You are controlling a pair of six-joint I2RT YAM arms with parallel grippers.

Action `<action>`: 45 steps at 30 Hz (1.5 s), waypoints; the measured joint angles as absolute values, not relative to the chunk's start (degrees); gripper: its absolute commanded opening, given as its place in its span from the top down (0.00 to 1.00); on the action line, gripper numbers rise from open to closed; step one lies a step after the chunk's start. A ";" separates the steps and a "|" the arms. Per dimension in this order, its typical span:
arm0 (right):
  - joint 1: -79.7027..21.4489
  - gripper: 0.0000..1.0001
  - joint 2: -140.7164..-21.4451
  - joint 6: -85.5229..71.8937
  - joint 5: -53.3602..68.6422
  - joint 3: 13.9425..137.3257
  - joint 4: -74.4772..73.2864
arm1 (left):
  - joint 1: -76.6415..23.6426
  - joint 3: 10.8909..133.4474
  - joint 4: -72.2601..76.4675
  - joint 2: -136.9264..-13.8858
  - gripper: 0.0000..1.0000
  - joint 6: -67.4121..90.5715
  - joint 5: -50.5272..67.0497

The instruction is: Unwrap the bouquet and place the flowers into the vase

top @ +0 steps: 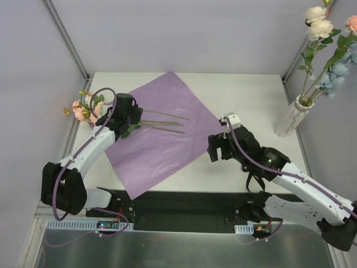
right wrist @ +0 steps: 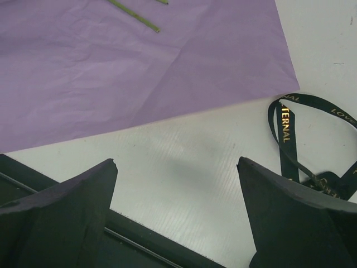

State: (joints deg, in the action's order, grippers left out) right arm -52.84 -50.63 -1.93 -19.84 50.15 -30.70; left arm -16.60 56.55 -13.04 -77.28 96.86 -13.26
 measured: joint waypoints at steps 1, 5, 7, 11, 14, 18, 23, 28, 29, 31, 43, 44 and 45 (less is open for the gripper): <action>-50.92 0.07 -50.63 -1.87 -17.56 50.57 -30.70 | -17.45 56.05 -12.97 -75.46 1.00 96.29 -13.74; -44.23 0.07 -50.70 -1.76 -8.49 52.34 -30.76 | -21.10 54.92 -12.69 -68.47 1.00 92.68 -14.94; -41.85 0.07 -50.68 -1.52 -4.60 53.36 -31.20 | -22.33 54.83 -11.57 -65.30 1.00 88.68 -14.70; -39.72 0.07 -49.95 -0.75 0.62 54.89 -32.40 | -22.52 54.15 -2.85 -61.45 1.00 74.41 -9.67; -39.05 0.07 -49.34 -0.03 2.81 56.51 -33.98 | -22.48 53.93 3.79 -60.64 1.00 60.93 -2.50; -38.20 0.07 -49.32 0.25 4.51 59.33 -35.38 | -22.52 56.93 5.32 -63.35 1.00 45.95 10.74; -36.80 0.07 -49.69 0.73 7.01 63.07 -37.41 | -22.55 63.00 3.66 -69.69 1.00 31.03 28.80; -33.32 0.08 -52.95 1.17 10.31 67.79 -38.37 | -22.59 68.69 0.64 -76.47 1.00 21.56 43.16; -32.14 0.08 -54.15 1.13 11.55 68.90 -38.50 | -22.59 69.84 0.27 -78.00 1.00 20.45 45.19; -30.94 0.08 -55.68 1.10 13.10 70.19 -38.46 | -22.98 72.12 -0.14 -81.12 1.00 19.09 49.25; -29.91 0.15 -58.08 -5.34 16.25 70.37 -29.56 | -28.95 75.16 -1.19 -86.83 1.00 14.20 56.58; -29.91 0.16 -58.67 -6.11 16.25 70.26 -28.18 | -29.17 75.16 -1.19 -86.83 1.00 14.02 56.60; -29.87 0.16 -59.37 -7.11 16.34 70.08 -26.74 | -29.36 75.05 -1.17 -86.80 1.00 13.93 56.47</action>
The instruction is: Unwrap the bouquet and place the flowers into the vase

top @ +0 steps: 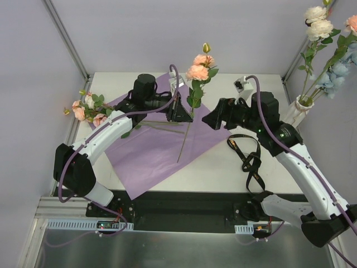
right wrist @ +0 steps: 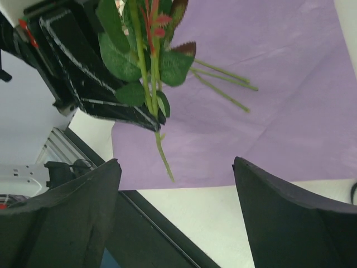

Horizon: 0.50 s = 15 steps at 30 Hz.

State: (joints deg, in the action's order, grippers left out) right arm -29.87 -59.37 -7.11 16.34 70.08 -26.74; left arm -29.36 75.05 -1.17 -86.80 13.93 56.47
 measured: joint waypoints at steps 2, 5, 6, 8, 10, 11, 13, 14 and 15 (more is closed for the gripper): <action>-29.87 0.18 -60.86 -9.10 17.21 69.71 -24.12 | -30.04 74.76 -1.37 -86.74 1.00 13.96 56.23; -30.26 0.18 -63.44 -12.32 18.46 68.45 -20.23 | -30.87 74.39 -2.46 -86.63 1.00 14.09 56.03; -30.59 0.18 -64.14 -12.91 18.39 68.16 -19.66 | -31.51 74.19 -2.85 -86.54 1.00 14.13 55.83; -31.83 0.21 -65.17 -13.32 17.02 67.81 -19.31 | -33.32 73.80 -3.38 -86.24 1.00 14.17 55.09; -32.99 0.25 -65.32 -13.63 15.62 67.59 -19.33 | -35.66 73.65 -3.92 -86.02 1.00 14.17 54.83; -33.28 0.27 -65.25 -13.85 14.98 67.59 -19.31 | -36.91 73.65 -4.19 -86.02 1.00 14.13 54.85; -33.50 0.46 -64.93 -14.48 13.74 67.53 -18.98 | -38.92 73.65 -5.13 -85.97 1.00 14.04 54.89; -33.67 0.50 -64.51 -15.03 13.08 67.09 -18.39 | -39.77 73.65 -5.76 -85.97 1.00 13.91 54.85; -33.82 0.53 -64.12 -15.03 12.62 66.70 -18.17 | -40.25 73.65 -6.39 -85.97 1.00 13.80 54.78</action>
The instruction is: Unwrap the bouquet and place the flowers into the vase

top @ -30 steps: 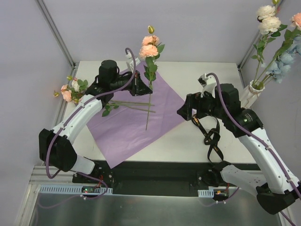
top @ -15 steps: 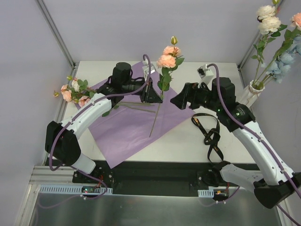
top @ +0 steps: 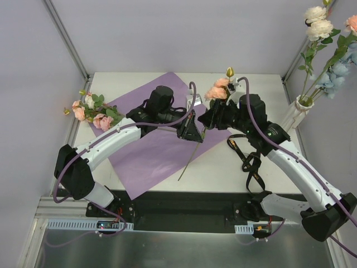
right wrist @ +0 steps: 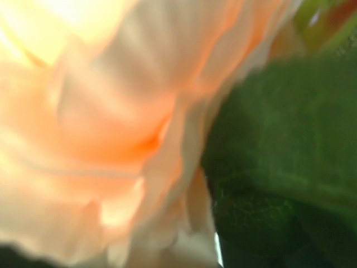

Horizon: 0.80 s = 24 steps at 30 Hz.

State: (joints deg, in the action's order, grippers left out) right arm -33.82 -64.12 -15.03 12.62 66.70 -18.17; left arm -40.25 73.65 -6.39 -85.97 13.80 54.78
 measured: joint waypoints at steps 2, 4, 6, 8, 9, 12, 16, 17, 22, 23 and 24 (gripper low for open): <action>-34.74 0.51 -62.67 -16.16 10.96 65.19 -17.72 | -40.56 73.65 -7.29 -85.97 1.00 13.63 54.68; -36.18 0.33 -60.84 -16.97 9.30 63.44 -17.32 | -40.53 73.65 -8.25 -85.97 1.00 13.34 54.30; -37.45 0.27 -58.98 -17.65 7.70 61.93 -17.45 | -40.51 73.67 -9.02 -85.97 1.00 12.91 53.52; -38.41 0.27 -57.49 -17.85 6.35 60.90 -17.65 | -40.47 73.67 -9.76 -85.97 1.00 12.62 53.23; -38.68 0.27 -56.95 -17.82 5.89 60.49 -17.74 | -40.47 73.67 -10.00 -85.97 1.00 12.56 53.04; -38.98 0.37 -56.47 -17.91 4.67 59.77 -18.11 | -40.47 73.67 -10.44 -85.97 1.00 12.27 52.29; -39.00 0.46 -56.49 -17.98 4.49 59.64 -18.28 | -40.47 73.69 -11.42 -85.97 1.00 11.49 51.16; -39.03 0.48 -56.51 -18.02 4.58 59.64 -18.20 | -40.47 73.73 -11.64 -85.97 1.00 11.38 50.94; -39.57 0.53 -57.12 -18.20 5.39 59.64 -17.15 | -40.47 73.78 -12.01 -85.89 1.00 10.98 50.26; -39.66 0.55 -57.32 -18.17 5.43 59.64 -16.88 | -40.47 73.78 -12.03 -85.86 1.00 10.94 50.24; -39.66 0.59 -57.54 -18.20 5.48 59.64 -16.69 | -40.47 73.78 -12.05 -85.86 1.00 10.94 50.22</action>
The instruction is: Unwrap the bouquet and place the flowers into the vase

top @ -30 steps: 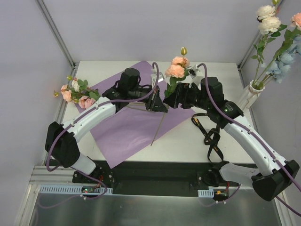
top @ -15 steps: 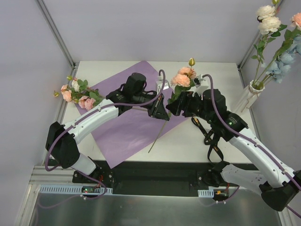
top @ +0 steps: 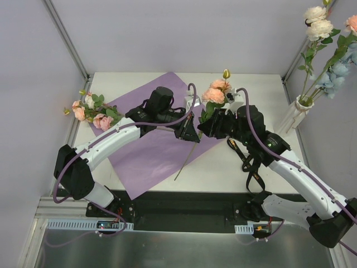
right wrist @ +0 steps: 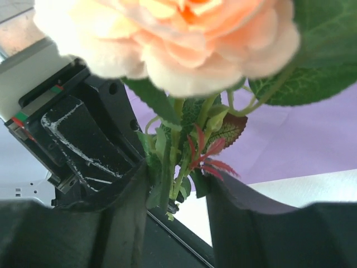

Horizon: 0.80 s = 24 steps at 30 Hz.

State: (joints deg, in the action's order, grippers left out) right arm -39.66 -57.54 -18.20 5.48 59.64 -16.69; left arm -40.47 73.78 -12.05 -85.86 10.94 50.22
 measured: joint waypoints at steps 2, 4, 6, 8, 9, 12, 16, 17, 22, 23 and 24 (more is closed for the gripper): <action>-39.70 0.65 -58.19 -18.24 5.80 59.64 -16.27 | -40.47 73.78 -12.21 -85.86 1.00 10.94 50.22; -39.81 0.79 -58.76 -18.24 6.07 59.64 -15.97 | -40.47 73.78 -12.47 -85.86 1.00 10.94 50.17; -39.94 0.99 -59.00 -18.24 6.02 59.31 -15.53 | -40.47 73.78 -12.93 -85.86 0.95 10.98 49.95; -39.97 0.99 -58.94 -17.98 5.80 58.94 -15.20 | -40.47 73.80 -13.28 -85.86 0.67 11.11 49.41; -39.97 0.99 -58.89 -17.69 5.30 58.83 -15.18 | -40.47 73.80 -13.32 -85.82 0.58 11.18 48.80; -40.01 0.99 -58.35 -15.94 2.09 58.81 -16.95 | -40.47 73.89 -13.39 -85.19 0.39 11.62 45.91; -39.59 0.99 -55.59 -10.90 -6.42 60.36 -23.40 | -39.75 73.89 -13.61 -82.32 0.33 12.25 41.01; -39.11 0.99 -54.54 -9.41 -9.21 61.45 -25.26 | -39.57 73.89 -13.61 -81.69 0.32 12.58 40.23; -35.46 0.99 -46.89 -0.25 -24.75 67.57 -29.71 | -37.01 73.89 -13.61 -79.18 0.31 14.02 36.49; -34.37 0.99 -45.28 1.74 -28.27 68.79 -29.85 | -36.58 73.89 -13.63 -78.96 0.31 14.17 35.53; -33.30 0.99 -44.21 3.60 -31.29 69.82 -29.54 | -36.18 73.89 -13.63 -78.78 0.32 14.35 35.07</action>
State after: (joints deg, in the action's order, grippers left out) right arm -33.30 -44.21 3.60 -31.29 69.82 -29.54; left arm -36.18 73.89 -13.63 -78.78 14.35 35.07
